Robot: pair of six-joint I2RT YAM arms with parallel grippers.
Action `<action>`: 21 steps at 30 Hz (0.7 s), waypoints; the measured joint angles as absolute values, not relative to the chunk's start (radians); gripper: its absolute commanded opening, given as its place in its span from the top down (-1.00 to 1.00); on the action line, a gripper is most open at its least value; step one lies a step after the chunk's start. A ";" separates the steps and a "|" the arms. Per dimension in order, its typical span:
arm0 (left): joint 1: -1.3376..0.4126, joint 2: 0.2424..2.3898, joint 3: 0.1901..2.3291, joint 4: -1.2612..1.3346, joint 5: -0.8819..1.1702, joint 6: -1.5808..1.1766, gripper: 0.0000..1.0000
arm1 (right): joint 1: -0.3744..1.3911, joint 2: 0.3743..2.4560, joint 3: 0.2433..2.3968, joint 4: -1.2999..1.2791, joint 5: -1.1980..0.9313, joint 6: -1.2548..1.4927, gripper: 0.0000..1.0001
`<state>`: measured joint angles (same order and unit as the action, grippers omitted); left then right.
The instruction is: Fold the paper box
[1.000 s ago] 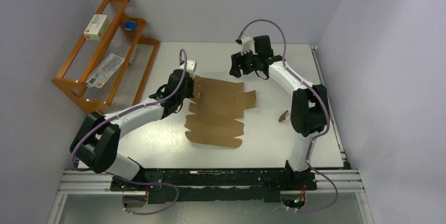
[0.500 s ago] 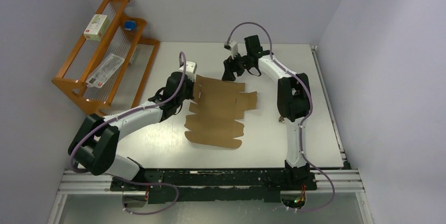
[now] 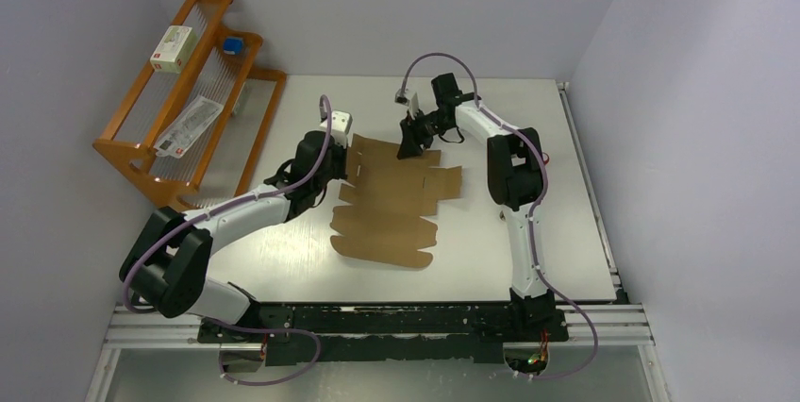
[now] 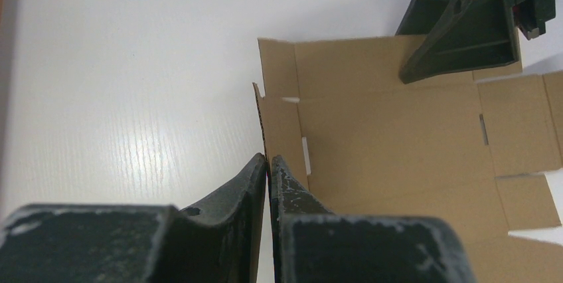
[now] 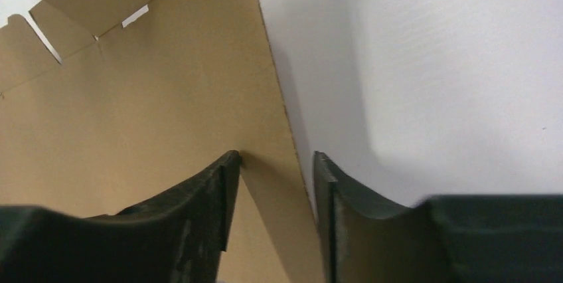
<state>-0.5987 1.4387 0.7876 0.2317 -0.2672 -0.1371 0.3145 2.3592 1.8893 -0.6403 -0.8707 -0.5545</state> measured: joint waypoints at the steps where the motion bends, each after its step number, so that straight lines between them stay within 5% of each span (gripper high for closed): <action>1: -0.599 1.439 0.787 0.233 -0.267 -0.137 0.73 | 0.315 2.360 1.892 -0.653 -0.876 -0.563 0.38; 14: -0.498 1.472 0.771 0.247 -0.233 -0.182 0.64 | 0.316 2.309 1.857 -0.708 -0.842 -0.631 0.91; 21: -0.431 1.502 0.747 0.254 -0.137 -0.251 0.35 | 0.337 2.146 1.736 -0.643 -0.725 -0.637 1.00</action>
<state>-0.4309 1.5024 0.7471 0.2543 -0.1368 -0.2512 0.3367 2.1460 1.7363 -0.6430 -0.7246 -0.6373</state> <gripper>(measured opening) 0.263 0.026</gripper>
